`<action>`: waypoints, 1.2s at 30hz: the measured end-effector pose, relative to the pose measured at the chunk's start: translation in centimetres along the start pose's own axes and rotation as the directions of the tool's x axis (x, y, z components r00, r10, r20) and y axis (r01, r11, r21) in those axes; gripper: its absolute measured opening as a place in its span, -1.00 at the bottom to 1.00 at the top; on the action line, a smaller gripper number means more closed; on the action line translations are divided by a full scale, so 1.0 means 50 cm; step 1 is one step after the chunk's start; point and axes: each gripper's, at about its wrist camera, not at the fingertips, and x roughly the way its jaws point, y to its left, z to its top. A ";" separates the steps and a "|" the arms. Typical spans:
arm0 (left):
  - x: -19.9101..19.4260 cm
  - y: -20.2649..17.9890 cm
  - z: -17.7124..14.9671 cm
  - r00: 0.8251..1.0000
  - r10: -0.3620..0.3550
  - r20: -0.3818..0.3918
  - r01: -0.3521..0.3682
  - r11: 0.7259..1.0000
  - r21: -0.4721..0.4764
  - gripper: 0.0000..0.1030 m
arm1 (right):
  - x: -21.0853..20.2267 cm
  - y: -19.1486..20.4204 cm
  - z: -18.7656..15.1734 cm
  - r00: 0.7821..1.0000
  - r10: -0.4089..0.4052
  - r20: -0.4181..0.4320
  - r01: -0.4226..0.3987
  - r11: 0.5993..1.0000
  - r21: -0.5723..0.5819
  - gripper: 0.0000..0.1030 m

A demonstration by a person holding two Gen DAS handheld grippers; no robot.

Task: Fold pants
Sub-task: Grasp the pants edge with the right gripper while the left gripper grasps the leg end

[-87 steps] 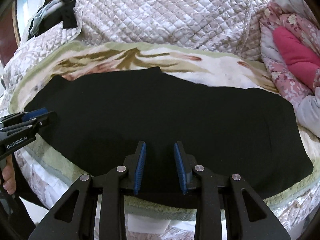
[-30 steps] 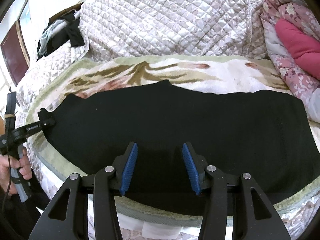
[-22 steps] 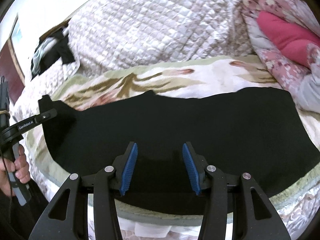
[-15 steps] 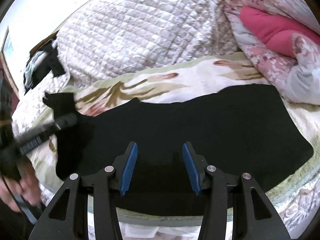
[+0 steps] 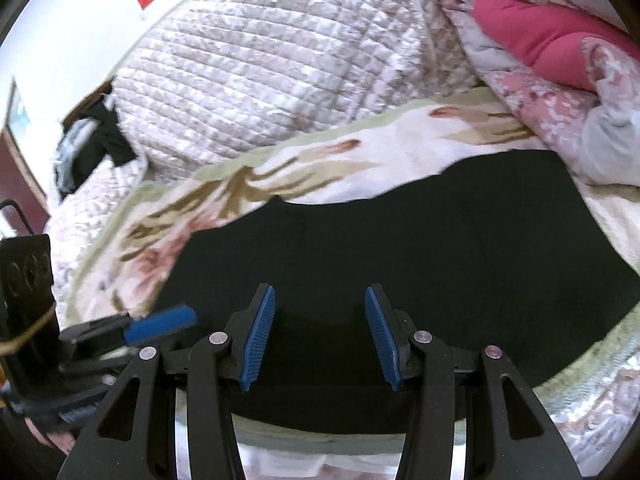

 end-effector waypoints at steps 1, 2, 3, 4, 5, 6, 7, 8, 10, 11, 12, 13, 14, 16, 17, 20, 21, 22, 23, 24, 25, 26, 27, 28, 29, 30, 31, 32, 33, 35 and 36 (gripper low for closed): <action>-0.014 0.013 0.005 1.000 0.018 0.016 -0.018 1.000 -0.010 -0.18 | 0.004 0.006 0.002 1.000 0.022 -0.008 -0.022 1.000 -0.001 -0.07; -0.022 0.028 0.012 0.998 0.060 0.021 -0.060 0.998 -0.018 -0.17 | 0.012 0.012 0.007 0.999 0.043 -0.019 -0.043 0.999 -0.004 -0.07; -0.024 0.044 0.018 0.995 0.102 0.023 -0.101 0.995 -0.022 -0.17 | 0.024 0.018 0.016 0.997 0.063 -0.037 -0.063 0.998 -0.006 -0.07; -0.027 0.061 0.022 0.990 0.138 0.030 -0.138 0.990 -0.023 -0.17 | 0.037 0.024 0.025 0.995 0.077 -0.056 -0.077 0.997 -0.009 -0.07; -0.023 0.080 0.026 0.982 0.186 0.025 -0.185 0.982 -0.029 -0.17 | 0.053 0.030 0.034 0.993 0.091 -0.078 -0.092 0.996 -0.017 -0.07; -0.017 0.099 0.027 0.972 0.235 0.013 -0.234 0.971 -0.037 -0.17 | 0.074 0.033 0.044 0.990 0.098 -0.103 -0.101 0.995 -0.023 -0.07; -0.013 0.118 0.025 0.961 0.276 0.008 -0.275 0.960 -0.051 -0.17 | 0.097 0.034 0.051 0.988 0.090 -0.128 -0.094 0.995 -0.019 -0.07; -0.007 0.139 0.023 0.951 0.309 -0.003 -0.308 0.948 -0.080 -0.17 | 0.115 0.029 0.053 0.985 0.084 -0.149 -0.086 0.996 -0.009 -0.07; 0.001 0.170 0.017 0.950 0.310 -0.027 -0.311 0.942 -0.128 -0.17 | 0.161 0.012 0.052 0.974 0.074 -0.215 -0.068 0.997 0.036 -0.07; 0.004 0.177 0.015 0.950 0.312 -0.031 -0.313 0.940 -0.134 -0.17 | 0.182 0.001 0.045 0.964 0.089 -0.250 -0.071 0.994 0.077 -0.08; 0.007 0.182 0.012 0.946 0.321 -0.035 -0.323 0.937 -0.137 -0.17 | 0.180 -0.004 0.043 0.966 0.103 -0.237 -0.082 0.992 0.097 -0.08; 0.010 0.188 0.008 0.944 0.328 -0.041 -0.331 0.933 -0.142 -0.17 | 0.177 -0.006 0.042 0.965 0.120 -0.233 -0.095 0.989 0.117 -0.08; 0.013 0.194 0.004 0.944 0.325 -0.047 -0.329 0.932 -0.153 -0.17 | 0.176 -0.006 0.041 0.960 0.145 -0.239 -0.115 0.984 0.132 -0.08; 0.016 0.203 -0.001 0.947 0.316 -0.057 -0.321 0.931 -0.174 -0.17 | 0.178 -0.006 0.035 0.951 0.189 -0.244 -0.154 0.976 0.156 -0.08; 0.018 0.206 -0.001 0.948 0.314 -0.061 -0.320 0.930 -0.183 -0.17 | 0.181 -0.004 0.036 0.952 0.183 -0.243 -0.150 0.978 0.148 -0.10; 0.024 0.212 -0.002 0.949 0.310 -0.065 -0.317 0.928 -0.197 -0.17 | 0.203 -0.013 0.052 0.954 0.184 -0.238 -0.146 0.975 0.168 -0.26; 0.026 0.214 -0.003 0.949 0.308 -0.067 -0.316 0.927 -0.201 -0.17 | 0.214 -0.018 0.056 0.952 0.191 -0.239 -0.149 0.972 0.184 -0.33; 0.028 0.215 -0.004 0.949 0.307 -0.071 -0.315 0.927 -0.204 -0.17 | 0.220 -0.021 0.057 0.949 0.204 -0.241 -0.157 0.967 0.200 -0.37; 0.029 0.215 -0.006 0.949 0.307 -0.074 -0.316 0.926 -0.205 -0.17 | 0.221 -0.024 0.060 0.945 0.222 -0.242 -0.171 0.962 0.215 -0.37; 0.030 0.215 -0.007 0.948 0.309 -0.075 -0.318 0.926 -0.205 -0.17 | 0.223 -0.022 0.060 0.939 0.240 -0.247 -0.187 0.957 0.222 -0.41; 0.030 0.215 -0.008 0.948 0.310 -0.075 -0.318 0.926 -0.203 -0.17 | 0.222 -0.020 0.057 0.933 0.255 -0.253 -0.200 0.954 0.223 -0.54; 0.030 0.214 -0.008 0.948 0.310 -0.073 -0.318 0.926 -0.202 -0.17 | 0.223 -0.017 0.055 0.927 0.268 -0.262 -0.212 0.951 0.225 -0.69; 0.030 0.214 -0.008 0.948 0.309 -0.071 -0.317 0.927 -0.201 -0.17 | 0.223 -0.019 0.051 0.924 0.275 -0.265 -0.214 0.948 0.237 -0.95; 0.030 0.212 -0.007 0.949 0.309 -0.069 -0.317 0.927 -0.200 -0.17 | 0.218 -0.022 0.049 0.927 0.276 -0.255 -0.214 0.945 0.246 -0.96; 0.028 0.211 -0.006 0.949 0.310 -0.063 -0.316 0.928 -0.197 -0.17 | 0.201 -0.023 0.052 0.936 0.268 -0.230 -0.211 0.947 0.243 -0.96; 0.025 0.209 -0.006 0.949 0.310 -0.057 -0.315 0.929 -0.195 -0.17 | 0.186 -0.021 0.056 0.942 0.267 -0.205 -0.216 0.947 0.237 -0.96; 0.021 0.208 -0.005 0.950 0.307 -0.050 -0.311 0.931 -0.191 -0.17 | 0.169 -0.018 0.060 0.946 0.270 -0.179 -0.227 0.947 0.228 -0.96; 0.017 0.207 -0.006 0.951 0.306 -0.042 -0.308 0.933 -0.187 -0.17 | 0.152 -0.016 0.062 0.954 0.255 -0.159 -0.220 0.953 0.208 -0.96; 0.014 0.205 -0.006 0.951 0.306 -0.037 -0.307 0.934 -0.183 -0.17 | 0.146 -0.018 0.059 0.963 0.218 -0.157 -0.187 0.964 0.190 -0.96; 0.017 0.205 -0.007 0.953 0.302 -0.041 -0.304 0.936 -0.178 -0.17 | 0.165 -0.037 0.043 0.966 0.166 -0.201 -0.122 0.969 0.215 -0.96; 0.020 0.204 -0.006 0.954 0.298 -0.046 -0.301 0.937 -0.176 -0.17 | 0.175 -0.048 0.033 0.962 0.164 -0.218 -0.110 0.965 0.240 -0.96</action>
